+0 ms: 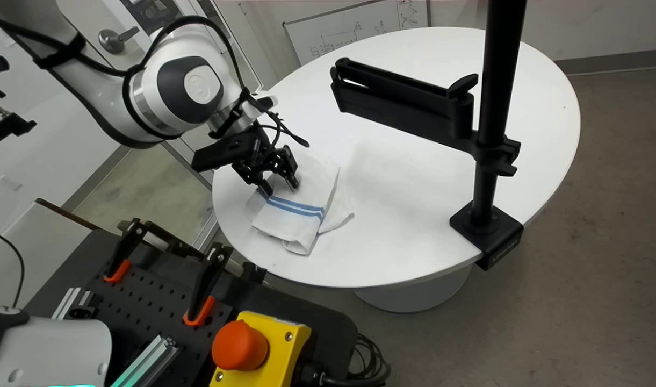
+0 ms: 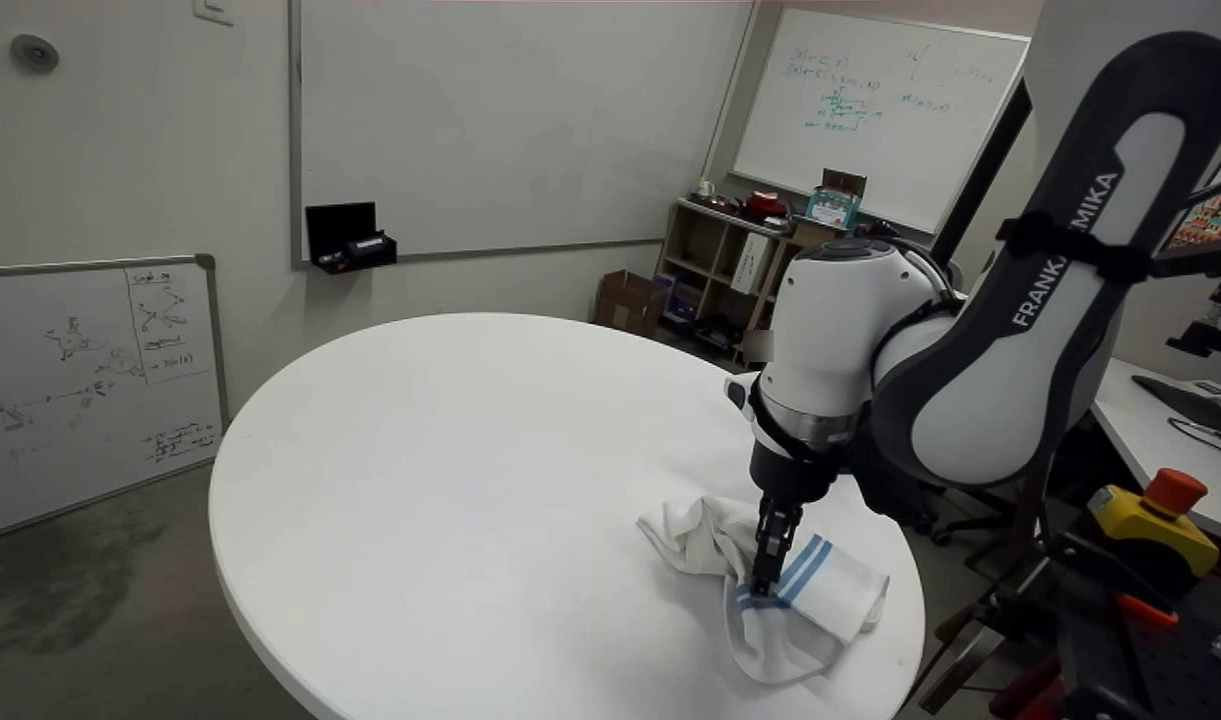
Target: Pick up the towel and put it on the black object
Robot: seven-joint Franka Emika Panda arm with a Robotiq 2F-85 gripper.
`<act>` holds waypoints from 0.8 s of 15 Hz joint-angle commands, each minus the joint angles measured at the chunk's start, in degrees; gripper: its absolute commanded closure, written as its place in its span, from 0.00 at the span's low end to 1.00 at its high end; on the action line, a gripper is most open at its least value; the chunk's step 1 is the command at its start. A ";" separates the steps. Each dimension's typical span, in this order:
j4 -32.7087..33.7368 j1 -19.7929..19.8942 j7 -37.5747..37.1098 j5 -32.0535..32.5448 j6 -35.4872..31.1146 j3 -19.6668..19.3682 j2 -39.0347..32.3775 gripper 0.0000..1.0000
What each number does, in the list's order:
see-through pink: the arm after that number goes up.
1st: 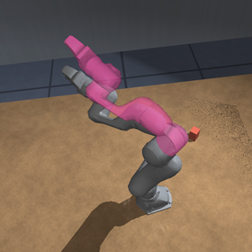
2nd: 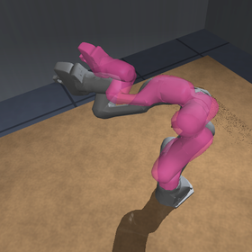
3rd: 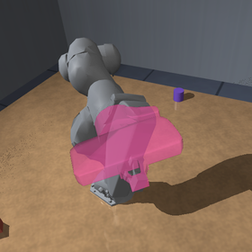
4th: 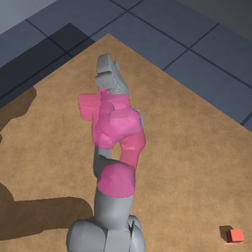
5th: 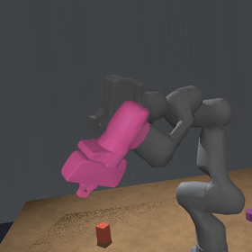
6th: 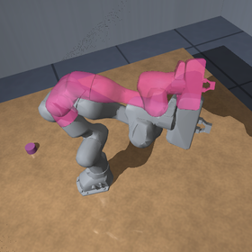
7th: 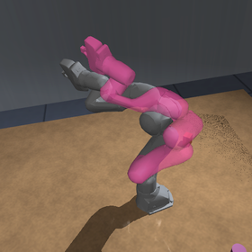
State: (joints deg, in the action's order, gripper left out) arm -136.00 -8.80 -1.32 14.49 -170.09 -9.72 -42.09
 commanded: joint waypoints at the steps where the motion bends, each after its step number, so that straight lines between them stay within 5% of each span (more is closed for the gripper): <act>1: 0.63 -1.41 -0.60 -1.40 -1.54 -0.74 -1.19 0.59; 6: 0.59 -0.76 -0.31 -1.91 -1.45 -0.36 -1.07 0.98; 12: 0.52 0.52 0.25 -2.69 -1.18 0.25 -0.83 1.00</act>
State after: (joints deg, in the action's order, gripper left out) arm -135.99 -8.87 -1.33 13.28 -170.09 -9.80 -42.12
